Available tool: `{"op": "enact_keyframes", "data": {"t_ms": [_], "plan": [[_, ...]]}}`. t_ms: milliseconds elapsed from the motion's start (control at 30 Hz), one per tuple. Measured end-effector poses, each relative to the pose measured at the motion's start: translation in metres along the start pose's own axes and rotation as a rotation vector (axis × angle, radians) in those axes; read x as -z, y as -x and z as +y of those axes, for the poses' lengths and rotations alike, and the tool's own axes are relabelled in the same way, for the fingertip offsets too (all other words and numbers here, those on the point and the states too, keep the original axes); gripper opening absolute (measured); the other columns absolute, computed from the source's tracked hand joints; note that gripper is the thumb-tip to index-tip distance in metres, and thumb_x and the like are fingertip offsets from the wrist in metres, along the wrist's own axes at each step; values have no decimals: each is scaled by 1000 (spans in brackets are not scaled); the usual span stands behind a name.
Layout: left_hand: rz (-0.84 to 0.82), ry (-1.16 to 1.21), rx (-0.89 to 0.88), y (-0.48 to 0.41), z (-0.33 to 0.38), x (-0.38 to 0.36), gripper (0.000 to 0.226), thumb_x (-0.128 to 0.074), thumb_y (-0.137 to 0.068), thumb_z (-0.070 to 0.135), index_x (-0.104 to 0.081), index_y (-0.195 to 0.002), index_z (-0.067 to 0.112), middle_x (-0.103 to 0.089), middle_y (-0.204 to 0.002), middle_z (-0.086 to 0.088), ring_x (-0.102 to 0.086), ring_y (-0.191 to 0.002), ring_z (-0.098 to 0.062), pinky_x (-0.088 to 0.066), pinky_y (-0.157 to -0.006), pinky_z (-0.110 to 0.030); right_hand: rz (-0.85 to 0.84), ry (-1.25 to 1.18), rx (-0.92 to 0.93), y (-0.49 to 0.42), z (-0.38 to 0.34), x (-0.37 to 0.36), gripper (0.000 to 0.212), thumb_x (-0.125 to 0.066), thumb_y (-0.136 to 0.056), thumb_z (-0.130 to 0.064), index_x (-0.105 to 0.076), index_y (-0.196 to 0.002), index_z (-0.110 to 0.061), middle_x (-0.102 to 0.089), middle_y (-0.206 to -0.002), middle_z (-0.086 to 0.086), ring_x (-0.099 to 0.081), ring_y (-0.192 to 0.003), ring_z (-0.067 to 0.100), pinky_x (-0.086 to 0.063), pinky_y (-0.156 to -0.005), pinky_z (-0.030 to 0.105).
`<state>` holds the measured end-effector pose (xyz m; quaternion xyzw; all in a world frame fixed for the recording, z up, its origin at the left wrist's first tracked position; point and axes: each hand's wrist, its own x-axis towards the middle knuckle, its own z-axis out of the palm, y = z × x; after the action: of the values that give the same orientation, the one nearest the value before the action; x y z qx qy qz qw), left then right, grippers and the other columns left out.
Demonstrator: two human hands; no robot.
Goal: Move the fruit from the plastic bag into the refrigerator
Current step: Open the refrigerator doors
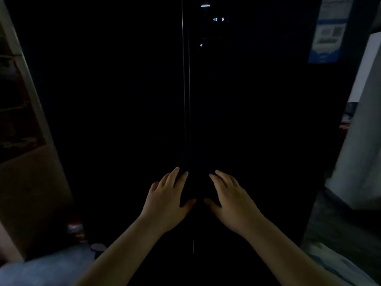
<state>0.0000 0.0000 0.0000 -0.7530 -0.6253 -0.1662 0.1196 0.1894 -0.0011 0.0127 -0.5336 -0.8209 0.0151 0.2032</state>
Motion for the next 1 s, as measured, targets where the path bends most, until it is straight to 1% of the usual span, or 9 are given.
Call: {"op": "enact_keyframes", "data": {"t_ms": [100,233,367,433,600,733,800,900,1000], "plan": [[26,-37,34,-17,7,-17,79,-34,-88,67,-6,-150,27,0,-159,0,-10,-145,-18,-16,-114,-34,0,14,22,-14,20,-7,71,-41,-95,-52,-9,-150,-21,-3,-158,-2,-5,-145,15,-18,-116,32],[91,-75,51,-31,9,-44,81,-41,-85,66,-18,-150,23,-13,-158,-5,-23,-142,-23,-26,-110,-37,-28,23,69,-29,38,-20,73,-39,-95,-52,-5,-151,-22,4,-159,-3,1,-146,16,-15,-116,32],[76,-85,89,-38,7,-63,83,-40,-85,66,-14,-150,22,-10,-158,-5,-20,-143,-23,-24,-111,-38,-35,16,95,-38,55,-35,74,-40,-95,-53,-2,-151,-22,7,-159,-2,3,-146,16,-14,-115,31],[84,-108,92,-38,6,-70,83,-40,-83,64,-16,-149,21,-13,-157,-8,-24,-142,-25,-29,-110,-39,-20,27,107,-40,60,-44,76,-44,-93,-51,-7,-151,-19,3,-159,1,-2,-146,18,-18,-115,33],[140,-128,89,-39,3,-81,80,-46,-81,61,-27,-146,17,-22,-155,-11,-32,-137,-30,-36,-105,-43,114,114,125,-41,68,-62,75,-52,-84,-49,-30,-145,-10,-23,-154,8,-29,-140,25,-35,-105,37],[165,-118,54,-39,-2,-85,78,-50,-81,59,-33,-144,15,-24,-153,-12,-35,-134,-32,-38,-102,-44,162,140,118,-39,70,-67,74,-54,-84,-45,-33,-144,-7,-25,-153,10,-31,-139,26,-40,-105,40],[168,-113,46,-38,-6,-86,78,-49,-82,58,-31,-145,16,-22,-154,-11,-33,-136,-31,-36,-104,-45,156,144,110,-38,67,-70,75,-54,-85,-44,-30,-145,-8,-20,-156,10,-25,-142,26,-36,-108,40],[161,-53,29,-31,-10,-89,77,-49,-84,56,-24,-147,18,-17,-156,-10,-27,-139,-29,-28,-109,-43,123,95,92,-33,62,-76,73,-44,-87,-47,-23,-147,-12,-11,-158,6,-13,-145,23,-24,-111,35],[144,82,46,-14,-15,-98,75,-47,-87,53,-19,-149,21,-10,-158,-7,-19,-142,-25,-16,-112,-37,103,-48,42,-20,56,-92,70,-45,-88,-45,-22,-148,-17,-13,-157,0,-12,-145,17,-24,-112,31]]}}
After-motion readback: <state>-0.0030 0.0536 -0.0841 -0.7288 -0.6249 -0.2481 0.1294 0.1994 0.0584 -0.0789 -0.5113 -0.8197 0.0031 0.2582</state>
